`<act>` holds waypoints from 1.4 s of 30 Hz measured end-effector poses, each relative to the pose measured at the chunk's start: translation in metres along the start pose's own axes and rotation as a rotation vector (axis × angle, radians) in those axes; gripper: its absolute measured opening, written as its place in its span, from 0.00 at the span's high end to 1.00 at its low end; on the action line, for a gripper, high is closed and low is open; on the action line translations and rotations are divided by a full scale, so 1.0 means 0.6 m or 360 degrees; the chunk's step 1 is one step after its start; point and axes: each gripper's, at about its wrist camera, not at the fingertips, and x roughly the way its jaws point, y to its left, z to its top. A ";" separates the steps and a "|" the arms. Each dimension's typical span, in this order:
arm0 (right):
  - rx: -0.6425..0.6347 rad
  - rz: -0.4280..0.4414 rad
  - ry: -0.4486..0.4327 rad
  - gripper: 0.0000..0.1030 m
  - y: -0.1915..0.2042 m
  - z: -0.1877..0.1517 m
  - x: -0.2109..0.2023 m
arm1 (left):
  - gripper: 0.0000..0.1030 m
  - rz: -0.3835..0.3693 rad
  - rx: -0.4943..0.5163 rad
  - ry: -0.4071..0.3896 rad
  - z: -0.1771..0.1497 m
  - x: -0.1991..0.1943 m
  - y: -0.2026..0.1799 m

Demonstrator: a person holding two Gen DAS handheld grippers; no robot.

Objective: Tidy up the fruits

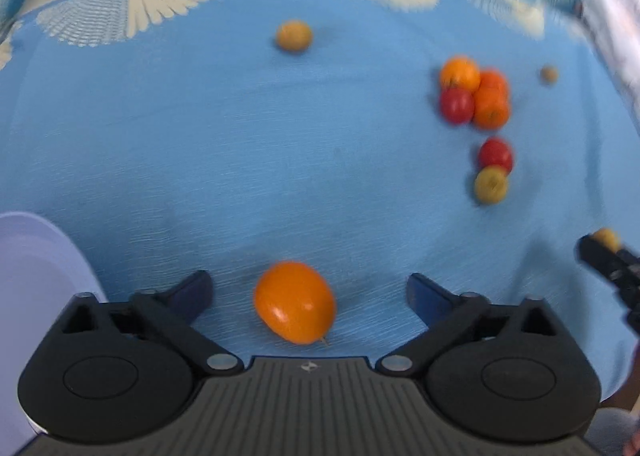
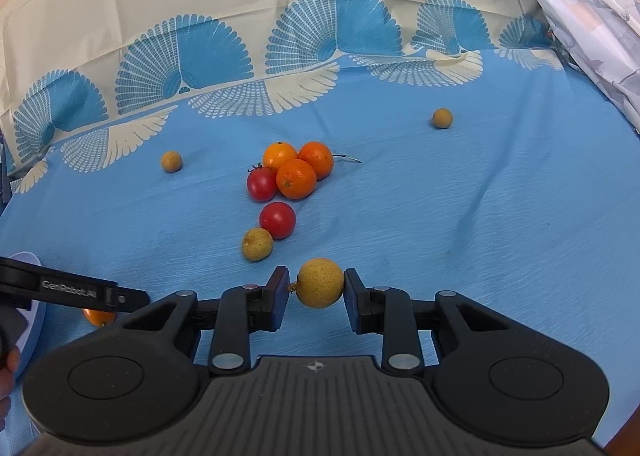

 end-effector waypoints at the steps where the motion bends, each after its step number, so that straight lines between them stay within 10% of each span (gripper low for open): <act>1: 0.0000 0.0001 0.0002 0.70 0.000 0.000 0.000 | 0.00 0.0055 0.0055 0.0010 0.002 0.004 -0.012; 27: 0.0034 0.0021 0.0061 0.69 -0.003 0.001 0.020 | 0.00 0.0098 0.0006 0.0002 0.007 0.005 -0.021; 37: -0.0060 -0.0012 0.0175 0.43 0.024 -0.013 0.070 | 0.00 0.0088 0.0004 -0.0012 0.011 0.004 -0.020; 39: -0.0112 -0.0033 0.0154 0.44 0.033 -0.018 0.074 | 0.04 0.0097 -0.0027 -0.0013 0.011 -0.001 -0.015; 42: -0.0133 -0.0058 0.0134 0.72 0.035 -0.019 0.071 | 0.38 0.0088 -0.0038 -0.0075 0.004 -0.024 -0.012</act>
